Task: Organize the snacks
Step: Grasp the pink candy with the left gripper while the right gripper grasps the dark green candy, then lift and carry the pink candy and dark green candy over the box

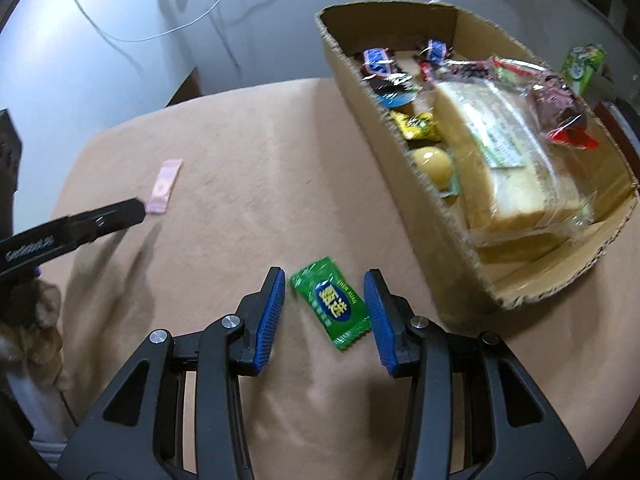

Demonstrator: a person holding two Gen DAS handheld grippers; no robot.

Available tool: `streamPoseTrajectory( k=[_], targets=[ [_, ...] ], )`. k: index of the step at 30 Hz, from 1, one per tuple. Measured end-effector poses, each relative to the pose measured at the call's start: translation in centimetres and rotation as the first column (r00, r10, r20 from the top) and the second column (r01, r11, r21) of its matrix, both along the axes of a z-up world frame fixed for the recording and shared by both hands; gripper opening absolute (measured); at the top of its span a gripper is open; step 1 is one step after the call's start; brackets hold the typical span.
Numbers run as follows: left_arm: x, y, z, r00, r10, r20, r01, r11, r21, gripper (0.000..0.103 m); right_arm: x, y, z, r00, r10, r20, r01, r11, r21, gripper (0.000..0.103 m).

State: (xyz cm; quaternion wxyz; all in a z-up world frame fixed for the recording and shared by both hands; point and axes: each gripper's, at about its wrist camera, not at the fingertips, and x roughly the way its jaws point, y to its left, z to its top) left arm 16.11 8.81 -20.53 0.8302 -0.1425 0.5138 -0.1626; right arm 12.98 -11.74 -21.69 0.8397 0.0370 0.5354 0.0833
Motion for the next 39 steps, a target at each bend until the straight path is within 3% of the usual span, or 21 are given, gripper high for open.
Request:
streamPoseTrajectory(
  k=[7,11,13,15,19,30,39],
  targets=[
    [1.1,-1.0,0.0,1.0,0.003,-0.006,-0.003,0.999,0.032,0.036,-0.4,0.5,0.0,0.999,0.038,-0.022,-0.038,0.999,-0.009,0.043],
    [2.0,-2.4,0.1,1.0,-0.022,0.009,0.022,0.996,0.085,0.036,0.0,0.8,-0.3,0.998,0.051,-0.031,-0.052,0.997,-0.048,0.027],
    [2.4,-2.9,0.1,1.0,-0.029,0.009,0.028,0.994,0.103,0.035,-0.1,0.5,-0.3,0.998,0.05,-0.036,-0.051,0.998,-0.046,0.024],
    [2.5,-3.4,0.1,0.999,-0.03,0.017,0.027,0.991,0.134,0.024,-0.2,0.5,-0.2,0.998,0.055,-0.036,-0.057,0.997,-0.051,0.024],
    [2.0,-4.3,0.0,0.997,-0.063,0.045,0.053,0.977,0.207,0.017,-0.4,0.6,-0.1,0.997,0.063,-0.038,-0.064,0.997,-0.044,0.023],
    [0.3,-3.3,1.0,0.999,-0.035,0.034,0.028,0.981,0.192,0.016,-0.6,0.4,1.1,0.997,0.072,-0.025,-0.072,0.997,0.009,0.02],
    [-0.4,-4.5,4.4,0.997,-0.035,0.073,0.022,0.986,0.164,0.016,-1.0,0.0,5.2,0.995,0.097,0.036,-0.098,0.994,0.046,0.02]
  ],
)
